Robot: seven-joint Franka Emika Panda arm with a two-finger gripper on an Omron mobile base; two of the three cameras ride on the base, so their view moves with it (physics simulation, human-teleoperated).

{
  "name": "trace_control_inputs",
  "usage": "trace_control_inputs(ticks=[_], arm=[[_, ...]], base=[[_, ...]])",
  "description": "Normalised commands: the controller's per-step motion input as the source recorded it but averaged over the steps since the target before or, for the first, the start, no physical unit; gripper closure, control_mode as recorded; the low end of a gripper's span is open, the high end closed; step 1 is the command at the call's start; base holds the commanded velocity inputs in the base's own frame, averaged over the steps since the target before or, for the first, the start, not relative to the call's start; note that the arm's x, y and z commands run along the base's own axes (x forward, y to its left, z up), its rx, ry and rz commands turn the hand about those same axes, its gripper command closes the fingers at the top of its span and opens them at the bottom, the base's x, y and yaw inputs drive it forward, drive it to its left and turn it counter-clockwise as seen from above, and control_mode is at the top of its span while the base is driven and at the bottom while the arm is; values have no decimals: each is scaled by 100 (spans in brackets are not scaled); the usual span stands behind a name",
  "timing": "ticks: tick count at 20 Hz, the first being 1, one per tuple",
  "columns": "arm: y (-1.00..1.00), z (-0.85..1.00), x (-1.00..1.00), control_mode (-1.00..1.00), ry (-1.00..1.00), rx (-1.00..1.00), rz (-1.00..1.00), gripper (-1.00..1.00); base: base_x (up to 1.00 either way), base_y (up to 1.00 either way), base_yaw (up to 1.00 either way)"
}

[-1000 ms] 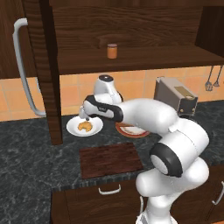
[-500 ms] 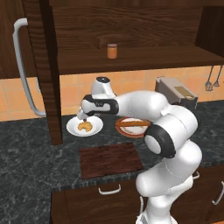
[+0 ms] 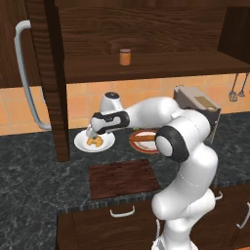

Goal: From the different types of pastries on the counter, select a croissant and place it on the cutting board. Then retrieve a jar of jam from the cabinet and place it alongside the croissant on the cutting board.

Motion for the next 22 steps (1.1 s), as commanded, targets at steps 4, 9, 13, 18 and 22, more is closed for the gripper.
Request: trace_control_inputs(ticks=[4, 9, 13, 18, 22], arm=[[4, -26, 30, -100, 0, 0, 0, -100], [7, -13, 21, -100, 0, 0, 0, -100], [4, -19, 29, -100, 0, 0, 0, -100], [2, -11, 15, -100, 0, 0, 0, -100], [2, -16, 4, -100, 0, 0, 0, -100]], base=[[0, 0, 0], [0, 0, 0], [0, 0, 0], [0, 0, 0], [0, 0, 0]])
